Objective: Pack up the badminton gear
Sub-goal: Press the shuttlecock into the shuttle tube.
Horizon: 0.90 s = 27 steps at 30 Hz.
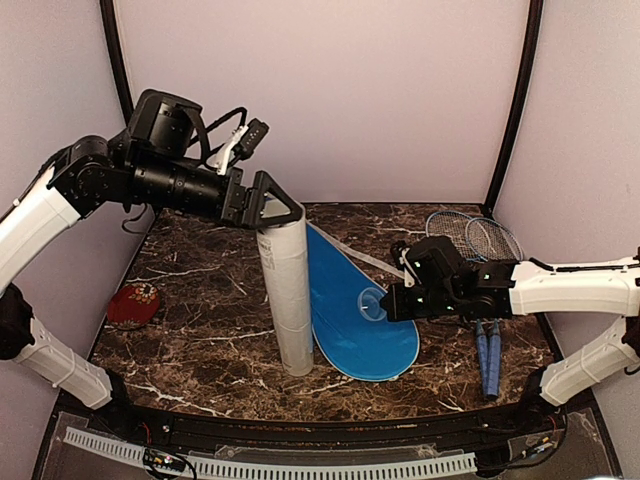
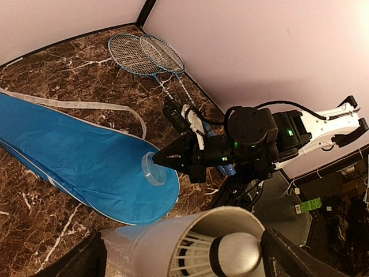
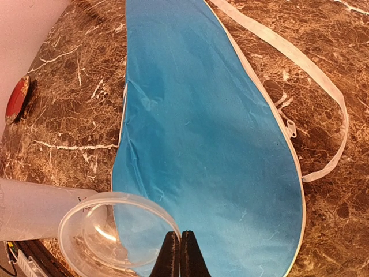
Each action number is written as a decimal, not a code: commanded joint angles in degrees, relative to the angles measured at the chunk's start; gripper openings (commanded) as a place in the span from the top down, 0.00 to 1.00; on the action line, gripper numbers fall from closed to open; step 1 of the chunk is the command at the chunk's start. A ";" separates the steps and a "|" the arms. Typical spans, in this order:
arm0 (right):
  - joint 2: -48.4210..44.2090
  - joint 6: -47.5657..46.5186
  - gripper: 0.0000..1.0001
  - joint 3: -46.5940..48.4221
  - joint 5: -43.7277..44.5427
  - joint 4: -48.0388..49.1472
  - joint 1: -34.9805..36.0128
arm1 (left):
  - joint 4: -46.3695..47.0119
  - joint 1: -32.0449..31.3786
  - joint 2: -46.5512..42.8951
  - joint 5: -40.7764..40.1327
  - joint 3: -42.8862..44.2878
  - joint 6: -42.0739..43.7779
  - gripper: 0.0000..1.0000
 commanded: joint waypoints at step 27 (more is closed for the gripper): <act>-2.75 -0.12 1.00 1.63 0.57 -0.83 -0.36 | -2.30 3.37 -0.84 4.99 -1.06 -0.02 0.09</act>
